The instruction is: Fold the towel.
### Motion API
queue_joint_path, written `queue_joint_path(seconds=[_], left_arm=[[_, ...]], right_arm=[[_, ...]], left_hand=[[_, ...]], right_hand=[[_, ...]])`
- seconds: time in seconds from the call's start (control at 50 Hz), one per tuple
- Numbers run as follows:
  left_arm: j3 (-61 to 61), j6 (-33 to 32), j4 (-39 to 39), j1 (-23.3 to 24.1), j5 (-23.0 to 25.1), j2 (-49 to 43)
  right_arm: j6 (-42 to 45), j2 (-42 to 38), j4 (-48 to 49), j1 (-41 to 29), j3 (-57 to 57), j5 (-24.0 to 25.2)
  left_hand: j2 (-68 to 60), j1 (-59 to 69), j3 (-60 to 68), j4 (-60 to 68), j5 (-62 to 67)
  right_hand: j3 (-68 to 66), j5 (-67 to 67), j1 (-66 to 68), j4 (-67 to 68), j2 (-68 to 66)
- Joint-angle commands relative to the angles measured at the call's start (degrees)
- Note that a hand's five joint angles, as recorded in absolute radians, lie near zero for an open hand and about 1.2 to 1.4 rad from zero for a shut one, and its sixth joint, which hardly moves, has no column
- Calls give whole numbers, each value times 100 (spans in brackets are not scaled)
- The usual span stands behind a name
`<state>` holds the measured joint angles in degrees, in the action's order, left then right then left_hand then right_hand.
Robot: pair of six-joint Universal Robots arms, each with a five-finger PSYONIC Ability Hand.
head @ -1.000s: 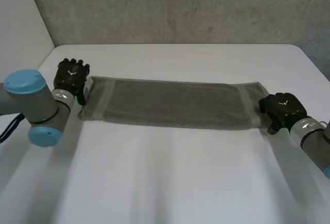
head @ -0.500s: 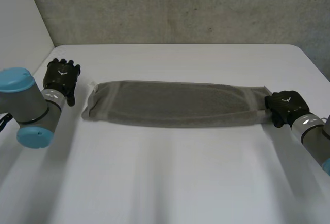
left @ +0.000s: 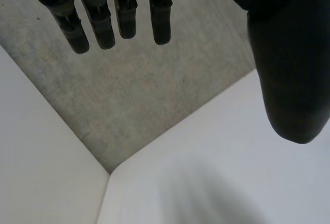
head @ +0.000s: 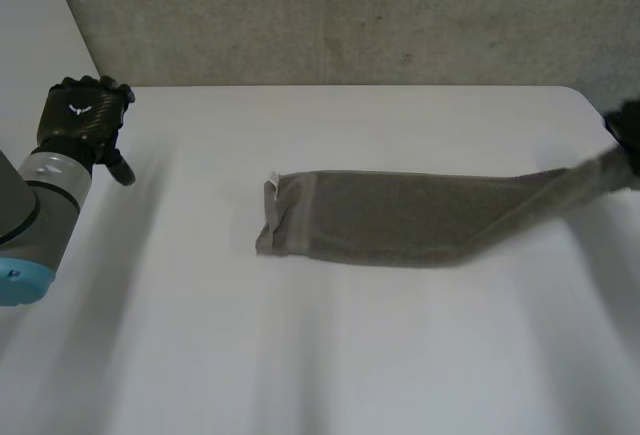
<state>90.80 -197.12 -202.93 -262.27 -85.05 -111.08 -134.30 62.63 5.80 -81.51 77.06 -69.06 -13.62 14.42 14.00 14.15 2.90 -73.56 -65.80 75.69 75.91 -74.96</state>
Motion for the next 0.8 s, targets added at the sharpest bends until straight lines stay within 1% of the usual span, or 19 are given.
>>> queue_joint_path(seconds=[0.02,0.06,0.08,0.12,0.14,0.18,0.24,0.3,0.34,0.36,0.38,0.4,0.42,0.44,0.58,0.62,0.68,0.72,0.8], left_arm=[[87,849,8,114,6,446],[78,964,8,158,-3,508],[69,1025,-1,193,-3,552],[61,1061,-1,237,6,569],[60,1070,-1,281,-3,570],[43,1070,-1,351,-3,578],[34,1070,-1,483,-11,570],[43,1052,-9,589,-20,570],[43,1052,-9,641,-38,570],[43,1052,-9,677,-47,552],[43,1052,-9,677,-47,552],[43,1052,-9,712,-47,526],[60,1044,-9,747,-55,517],[60,1044,-9,747,-55,517],[-53,1035,-53,975,-38,342],[-115,1035,-62,1045,-38,289],[-282,1044,-45,1230,-73,210],[-343,1052,-36,1326,-73,174],[-405,1061,-36,1520,-73,148]], right_arm=[[-333,56,-36,-1578,-675,-73],[-421,-127,-27,-2514,-946,-117],[-421,-128,-27,-2519,-947,-117],[-447,-574,-18,-3525,-1279,-187],[-447,-576,-18,-3530,-1281,-187],[-447,-1153,-18,-4326,-1657,-266],[-439,-1508,-18,-4655,-1896,-328],[-412,-2281,-44,-5112,-2476,-477],[-369,-2842,-62,-5313,-2967,-800],[-368,-2844,-62,-5314,-2969,-802],[-334,-2957,-62,-5331,-3099,-1011],[-290,-2967,-44,-5331,-3127,-1152],[-289,-2967,-44,-5331,-3127,-1154],[-254,-2915,-27,-5331,-3075,-1293],[-535,-1956,140,-5208,-2274,-1453],[-981,-1327,368,-4929,-1566,-1470],[-1274,-990,439,-4769,-1176,-1470],[-1798,-404,474,-4332,-424,-1400],[-2170,-14,430,-3890,248,-1338]], left_hand=[[358,-437,-396,-410,-285],[341,-420,-379,-394,-269],[341,-420,-379,-394,-269],[341,-420,-379,-394,-269],[341,-420,-379,-394,-269],[341,-420,-379,-394,-269],[341,-420,-379,-394,-269],[341,-420,-379,-394,-269],[341,-420,-379,-394,-269],[358,-437,-396,-410,-285],[358,-437,-396,-410,-286],[341,-420,-379,-394,-269],[341,-420,-379,-394,-269],[341,-420,-379,-394,-269],[341,-420,-379,-394,-269],[341,-420,-379,-394,-269],[341,-420,-379,-394,-269],[341,-420,-379,-394,-269],[341,-420,-379,-394,-269]], right_hand=[[-644,-420,431,409,-504],[-644,-420,431,409,-504],[-644,-420,431,409,-504],[-644,-420,431,409,-504],[-644,-420,431,409,-504],[-644,-420,431,409,-504],[-644,-420,431,409,-504],[-644,-420,431,409,-504],[-644,-420,431,409,-504],[-644,-420,431,409,-504],[1132,1356,-1345,-1367,1272],[4663,4888,-4877,-4898,4803],[4698,4923,-4912,-4934,4838],[6356,6580,-6569,-6591,6496],[6356,6580,-6569,-6591,6496],[6356,6580,-6569,-6591,6496],[6356,6580,-6569,-6591,6496],[6356,6580,-6569,-6591,6496],[6356,6580,-6569,-6591,6496]])
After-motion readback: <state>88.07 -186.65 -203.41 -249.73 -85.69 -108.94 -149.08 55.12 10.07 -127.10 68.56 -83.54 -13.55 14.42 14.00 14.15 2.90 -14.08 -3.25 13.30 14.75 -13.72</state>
